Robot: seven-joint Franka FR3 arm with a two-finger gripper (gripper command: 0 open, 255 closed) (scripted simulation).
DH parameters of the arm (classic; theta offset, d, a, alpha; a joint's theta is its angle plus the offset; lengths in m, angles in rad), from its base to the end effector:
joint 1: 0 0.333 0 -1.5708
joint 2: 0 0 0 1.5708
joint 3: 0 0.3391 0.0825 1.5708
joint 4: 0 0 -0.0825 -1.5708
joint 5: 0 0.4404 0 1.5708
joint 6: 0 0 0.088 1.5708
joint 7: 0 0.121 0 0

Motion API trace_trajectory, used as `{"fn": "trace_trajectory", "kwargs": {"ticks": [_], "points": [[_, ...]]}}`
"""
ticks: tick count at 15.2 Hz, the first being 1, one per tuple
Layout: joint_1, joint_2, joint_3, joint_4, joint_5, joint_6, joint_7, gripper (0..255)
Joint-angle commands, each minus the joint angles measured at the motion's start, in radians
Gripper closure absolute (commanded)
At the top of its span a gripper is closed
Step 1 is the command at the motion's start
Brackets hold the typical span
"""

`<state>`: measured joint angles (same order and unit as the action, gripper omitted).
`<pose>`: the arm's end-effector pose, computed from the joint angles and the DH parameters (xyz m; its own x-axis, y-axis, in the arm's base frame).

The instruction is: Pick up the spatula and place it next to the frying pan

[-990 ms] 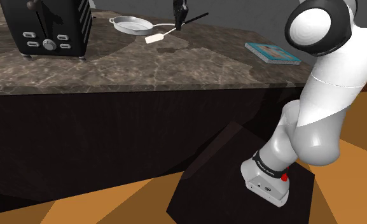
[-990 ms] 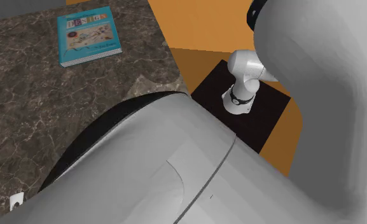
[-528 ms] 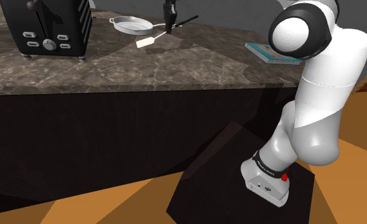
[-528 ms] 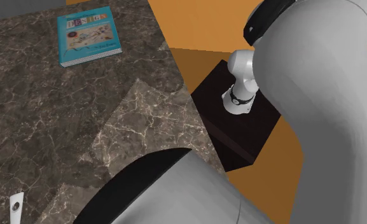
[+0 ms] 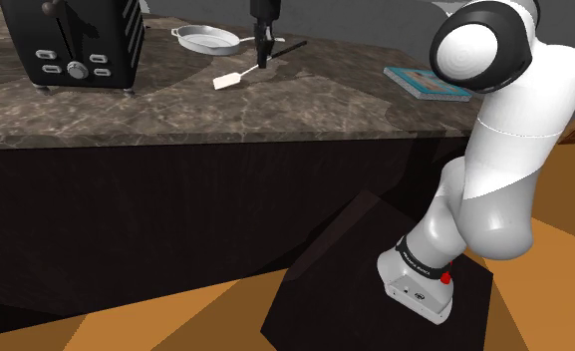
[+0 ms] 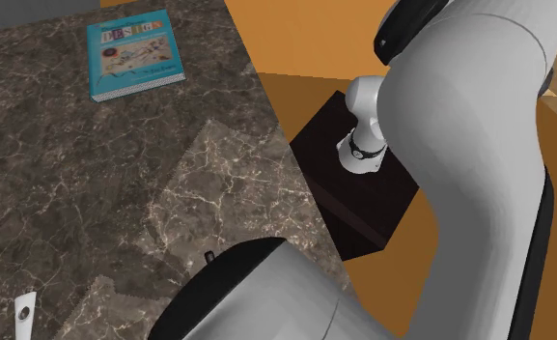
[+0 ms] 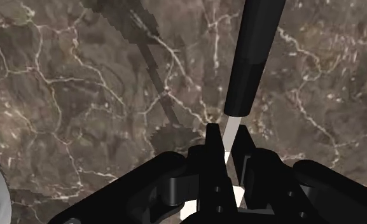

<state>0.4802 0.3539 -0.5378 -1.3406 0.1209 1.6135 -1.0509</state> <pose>0.7118 0.0323 0.5505 0.5300 0.8453 -0.0667 0.8472 -0.5312 -0.0001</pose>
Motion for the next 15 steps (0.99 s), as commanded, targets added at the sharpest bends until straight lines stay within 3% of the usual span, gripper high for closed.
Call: {"fn": "trace_trajectory", "kwargs": {"ticks": [1,9,15], "points": [[0.006,-0.005,0.001,-0.035,-0.002,0.031,0.002,255],[0.018,-0.011,0.004,-0.148,-0.004,0.137,0.004,255],[0.018,-0.011,0.004,-0.148,-0.004,0.137,0.004,255]]}}
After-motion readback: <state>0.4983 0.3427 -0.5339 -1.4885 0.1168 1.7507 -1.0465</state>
